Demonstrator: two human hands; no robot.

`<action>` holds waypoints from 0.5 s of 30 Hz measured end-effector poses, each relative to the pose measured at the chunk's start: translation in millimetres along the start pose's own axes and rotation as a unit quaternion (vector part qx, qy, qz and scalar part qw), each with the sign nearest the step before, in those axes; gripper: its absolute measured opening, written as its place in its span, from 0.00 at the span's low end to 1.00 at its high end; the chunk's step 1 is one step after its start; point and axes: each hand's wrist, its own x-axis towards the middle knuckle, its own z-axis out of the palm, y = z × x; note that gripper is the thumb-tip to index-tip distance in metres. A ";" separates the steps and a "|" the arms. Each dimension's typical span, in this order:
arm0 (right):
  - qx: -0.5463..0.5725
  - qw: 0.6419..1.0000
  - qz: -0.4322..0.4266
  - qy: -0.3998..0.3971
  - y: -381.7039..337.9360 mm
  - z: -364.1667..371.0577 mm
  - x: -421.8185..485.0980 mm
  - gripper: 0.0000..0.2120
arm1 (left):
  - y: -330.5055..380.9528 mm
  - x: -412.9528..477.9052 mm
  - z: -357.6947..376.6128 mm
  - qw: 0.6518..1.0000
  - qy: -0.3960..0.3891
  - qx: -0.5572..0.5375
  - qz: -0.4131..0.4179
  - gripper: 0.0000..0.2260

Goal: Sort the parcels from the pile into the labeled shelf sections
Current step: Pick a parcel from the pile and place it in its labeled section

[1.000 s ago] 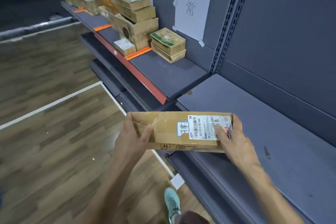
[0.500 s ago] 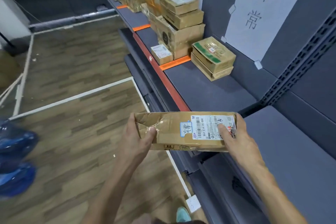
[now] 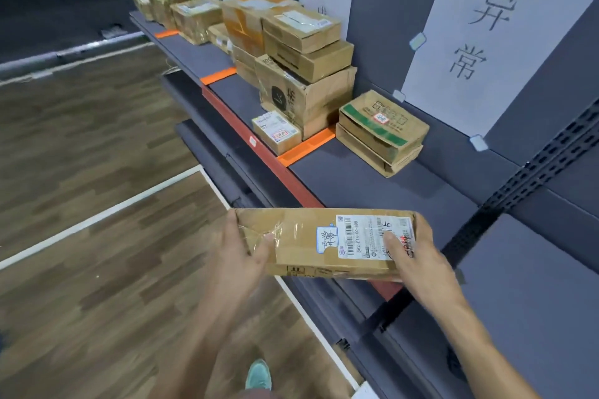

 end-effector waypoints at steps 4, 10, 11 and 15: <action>0.010 0.999 0.046 0.027 -18.1 23.8 -2.8 0.23 | -9.0 46.1 -17.9 0.998 -0.053 0.006 0.027 0.28; 0.020 0.992 0.099 0.071 -29.6 38.1 0.2 0.29 | -5.8 88.8 -20.1 0.992 -0.095 0.010 0.077 0.24; 0.024 0.991 0.106 0.080 -29.3 38.0 2.0 0.29 | -1.1 96.0 -18.0 0.991 -0.104 0.009 0.083 0.25; 0.039 0.983 0.132 0.120 -20.4 33.4 12.7 0.26 | 20.1 125.4 0.0 0.982 -0.145 0.002 0.122 0.22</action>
